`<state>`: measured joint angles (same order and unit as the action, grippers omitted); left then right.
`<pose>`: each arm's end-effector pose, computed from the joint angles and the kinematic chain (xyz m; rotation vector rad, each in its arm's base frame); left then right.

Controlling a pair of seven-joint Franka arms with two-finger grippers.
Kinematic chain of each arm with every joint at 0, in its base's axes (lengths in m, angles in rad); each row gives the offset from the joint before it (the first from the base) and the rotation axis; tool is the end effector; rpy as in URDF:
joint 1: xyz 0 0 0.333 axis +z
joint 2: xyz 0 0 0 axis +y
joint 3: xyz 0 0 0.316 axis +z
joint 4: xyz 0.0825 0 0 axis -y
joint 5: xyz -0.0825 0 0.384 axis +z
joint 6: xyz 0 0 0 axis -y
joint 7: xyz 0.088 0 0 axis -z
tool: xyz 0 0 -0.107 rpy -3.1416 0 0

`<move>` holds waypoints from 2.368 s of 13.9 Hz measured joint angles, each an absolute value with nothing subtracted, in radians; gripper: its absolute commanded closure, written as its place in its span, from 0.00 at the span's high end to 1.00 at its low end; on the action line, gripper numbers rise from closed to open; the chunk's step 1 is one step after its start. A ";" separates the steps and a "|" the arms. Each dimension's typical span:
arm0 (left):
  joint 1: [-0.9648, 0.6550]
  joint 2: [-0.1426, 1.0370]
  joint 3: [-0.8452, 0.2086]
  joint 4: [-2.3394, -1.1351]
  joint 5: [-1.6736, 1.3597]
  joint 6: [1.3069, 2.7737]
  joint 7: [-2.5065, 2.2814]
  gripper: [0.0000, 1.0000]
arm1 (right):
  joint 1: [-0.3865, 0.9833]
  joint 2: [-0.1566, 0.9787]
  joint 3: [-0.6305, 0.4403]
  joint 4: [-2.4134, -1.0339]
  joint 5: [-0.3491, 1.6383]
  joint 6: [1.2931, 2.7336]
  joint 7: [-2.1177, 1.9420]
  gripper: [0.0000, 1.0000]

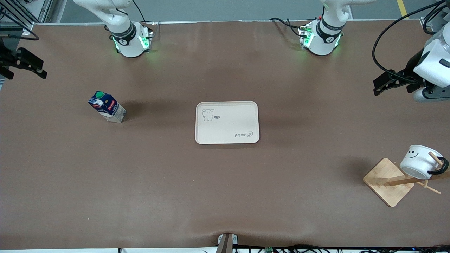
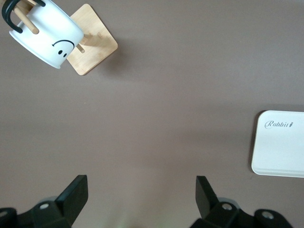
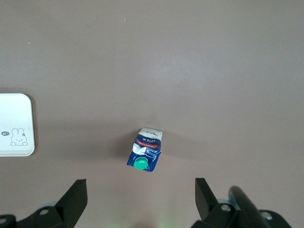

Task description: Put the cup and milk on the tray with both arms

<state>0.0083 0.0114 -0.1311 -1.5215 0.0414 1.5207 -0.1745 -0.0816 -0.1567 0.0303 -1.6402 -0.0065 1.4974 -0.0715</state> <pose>0.5498 -0.0628 0.6371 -3.0993 -0.0830 0.0094 0.4964 -0.0248 0.6679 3.1293 0.0303 0.0205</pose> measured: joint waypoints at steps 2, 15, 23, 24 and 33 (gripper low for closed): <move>0.010 -0.004 -0.131 -1.540 0.041 1.535 -0.174 1.00 | -0.082 -0.162 0.030 -1.636 -0.007 1.511 -0.071 1.00; 0.167 0.030 -0.120 -1.636 0.050 1.843 -0.175 1.00 | -0.084 -0.110 0.025 -1.579 -0.007 1.517 -0.071 1.00; 0.303 0.024 -0.120 -1.808 -0.172 2.140 0.013 1.00 | -0.084 -0.105 0.025 -1.579 -0.007 1.511 -0.071 1.00; 0.329 0.025 -0.120 -1.832 -0.209 2.176 0.082 1.00 | -0.084 -0.104 0.025 -1.579 -0.007 1.509 -0.071 1.00; 0.402 0.147 -0.119 -1.889 -0.513 2.356 0.518 1.00 | -0.084 -0.102 0.024 -1.579 -0.007 1.492 -0.071 1.00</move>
